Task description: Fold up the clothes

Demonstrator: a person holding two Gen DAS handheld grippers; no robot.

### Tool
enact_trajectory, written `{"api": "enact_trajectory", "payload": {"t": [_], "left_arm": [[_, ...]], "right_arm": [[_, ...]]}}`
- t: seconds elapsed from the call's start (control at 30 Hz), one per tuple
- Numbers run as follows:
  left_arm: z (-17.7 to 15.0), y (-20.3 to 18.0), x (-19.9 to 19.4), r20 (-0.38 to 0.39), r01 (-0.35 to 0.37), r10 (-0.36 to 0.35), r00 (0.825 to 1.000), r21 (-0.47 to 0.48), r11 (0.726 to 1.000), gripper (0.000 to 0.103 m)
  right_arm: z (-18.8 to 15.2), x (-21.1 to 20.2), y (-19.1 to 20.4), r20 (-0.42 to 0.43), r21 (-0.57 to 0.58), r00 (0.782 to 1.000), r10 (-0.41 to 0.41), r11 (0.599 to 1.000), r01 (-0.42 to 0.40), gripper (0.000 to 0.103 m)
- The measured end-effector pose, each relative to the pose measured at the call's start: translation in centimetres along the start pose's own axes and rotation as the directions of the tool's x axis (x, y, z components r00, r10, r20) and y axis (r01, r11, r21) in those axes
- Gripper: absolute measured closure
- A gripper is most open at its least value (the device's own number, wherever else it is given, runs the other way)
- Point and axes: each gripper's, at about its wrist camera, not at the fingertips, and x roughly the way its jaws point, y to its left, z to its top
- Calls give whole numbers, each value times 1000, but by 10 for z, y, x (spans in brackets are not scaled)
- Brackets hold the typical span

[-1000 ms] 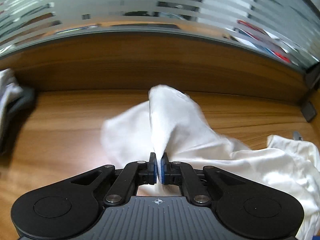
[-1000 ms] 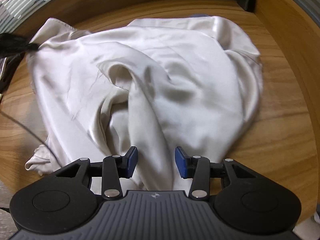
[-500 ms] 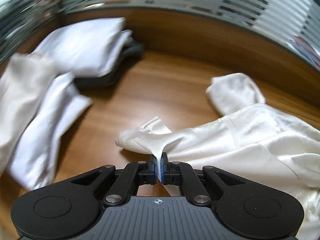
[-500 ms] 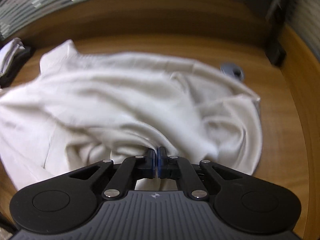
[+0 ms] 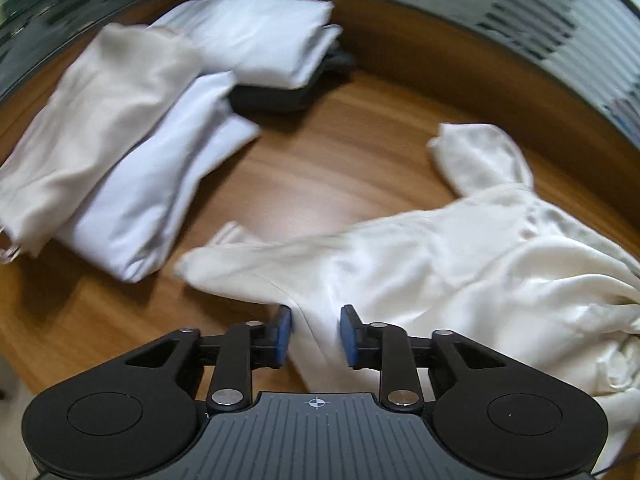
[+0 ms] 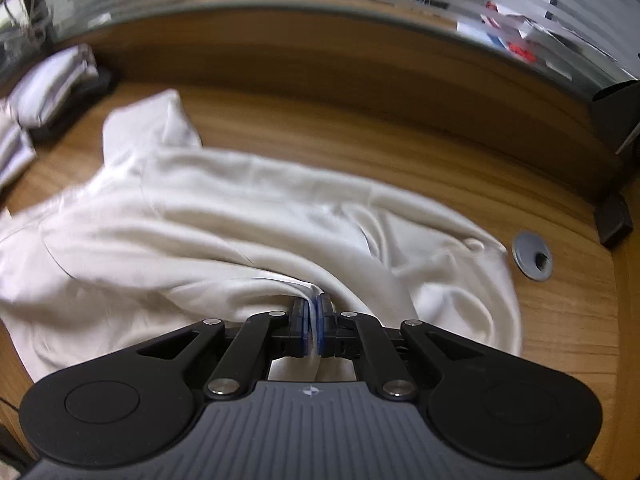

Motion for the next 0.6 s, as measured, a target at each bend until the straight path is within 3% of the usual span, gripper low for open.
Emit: {"api": "enact_trajectory", "payload": {"t": [0.1,0.2,0.43,0.6], "left_arm": [[5,-22,1,10,73,-74,997,74,995,60],[10,-49,1,5,150,-153,988,163,975,57],[13,-110,6,-58,320,-321,945,363,875,53],[9,-139,9,-95,374,-371,924,434,820,51]], "right_arm": [[-10,-14,3,16,-4,1000,27,1000,-27,85],[-18,-31,14,27,-2,997,68,998,-68,85],[-32,-30,40,9,108,980,196,975,-196,85],[-37,-14,63,-22,4,989,144,990,-144,85]]}}
